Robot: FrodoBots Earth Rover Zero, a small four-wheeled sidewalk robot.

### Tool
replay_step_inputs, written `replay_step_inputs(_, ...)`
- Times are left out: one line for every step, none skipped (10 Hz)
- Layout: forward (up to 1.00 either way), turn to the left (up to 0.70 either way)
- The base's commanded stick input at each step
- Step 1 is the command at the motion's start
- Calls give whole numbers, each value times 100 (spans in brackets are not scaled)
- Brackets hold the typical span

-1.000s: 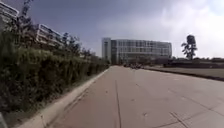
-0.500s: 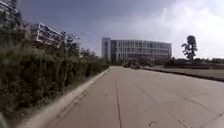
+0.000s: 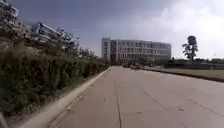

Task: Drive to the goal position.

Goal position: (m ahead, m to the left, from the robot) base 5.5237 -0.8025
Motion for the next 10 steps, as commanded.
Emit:
replay_step_inputs(45, 27)
replay_step_inputs(45, 27)
replay_step_inputs(45, 27)
replay_step_inputs(45, 27)
replay_step_inputs(45, 27)
replay_step_inputs(70, 10)
replay_step_inputs(70, 0)
replay_step_inputs(70, 0)
replay_step_inputs(70, 0)
replay_step_inputs(70, 0)
